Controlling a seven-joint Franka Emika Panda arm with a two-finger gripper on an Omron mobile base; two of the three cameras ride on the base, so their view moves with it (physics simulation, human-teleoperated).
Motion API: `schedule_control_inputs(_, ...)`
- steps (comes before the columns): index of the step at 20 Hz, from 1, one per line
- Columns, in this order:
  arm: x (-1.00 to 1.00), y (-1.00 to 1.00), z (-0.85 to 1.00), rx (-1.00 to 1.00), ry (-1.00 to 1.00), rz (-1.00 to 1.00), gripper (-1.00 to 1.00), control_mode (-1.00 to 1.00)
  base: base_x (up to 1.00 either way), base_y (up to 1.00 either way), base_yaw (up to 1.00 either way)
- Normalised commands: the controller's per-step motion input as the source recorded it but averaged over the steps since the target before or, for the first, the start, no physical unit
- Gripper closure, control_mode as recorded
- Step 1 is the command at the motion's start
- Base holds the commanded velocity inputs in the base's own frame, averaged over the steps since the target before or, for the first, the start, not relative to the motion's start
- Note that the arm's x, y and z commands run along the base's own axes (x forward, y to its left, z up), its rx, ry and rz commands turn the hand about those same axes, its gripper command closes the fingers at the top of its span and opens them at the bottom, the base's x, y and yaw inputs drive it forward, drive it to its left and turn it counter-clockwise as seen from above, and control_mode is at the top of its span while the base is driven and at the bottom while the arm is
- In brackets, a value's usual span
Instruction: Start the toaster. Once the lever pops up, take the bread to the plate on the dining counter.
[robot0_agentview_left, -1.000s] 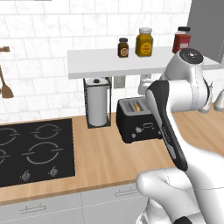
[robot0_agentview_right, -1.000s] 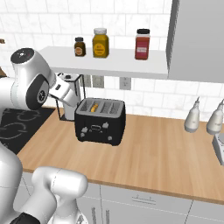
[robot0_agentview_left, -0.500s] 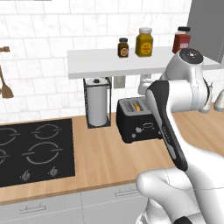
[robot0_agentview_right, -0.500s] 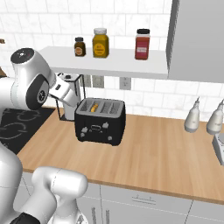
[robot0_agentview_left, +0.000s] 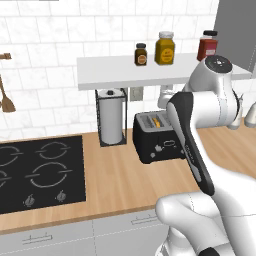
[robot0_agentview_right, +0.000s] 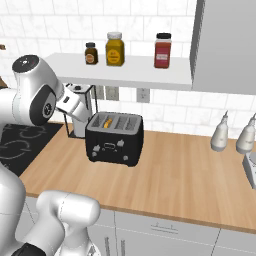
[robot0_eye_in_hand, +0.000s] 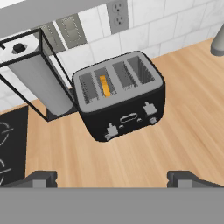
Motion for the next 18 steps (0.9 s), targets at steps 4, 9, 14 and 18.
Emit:
schedule_control_inputs(4,0.00,0.00,0.00,0.00,0.00,0.00,-1.00,-1.00,0.00,0.00,0.00)
schedule_control_inputs(9,0.00,0.00,0.00,0.00,0.00,0.00,-1.00,-1.00,0.00,0.00,0.00)
schedule_control_inputs(14,0.00,0.00,0.00,0.00,0.00,0.00,-1.00,-1.00,0.00,0.00,0.00)
schedule_control_inputs(18,0.00,0.00,0.00,0.00,0.00,0.00,-1.00,-1.00,0.00,0.00,0.00)
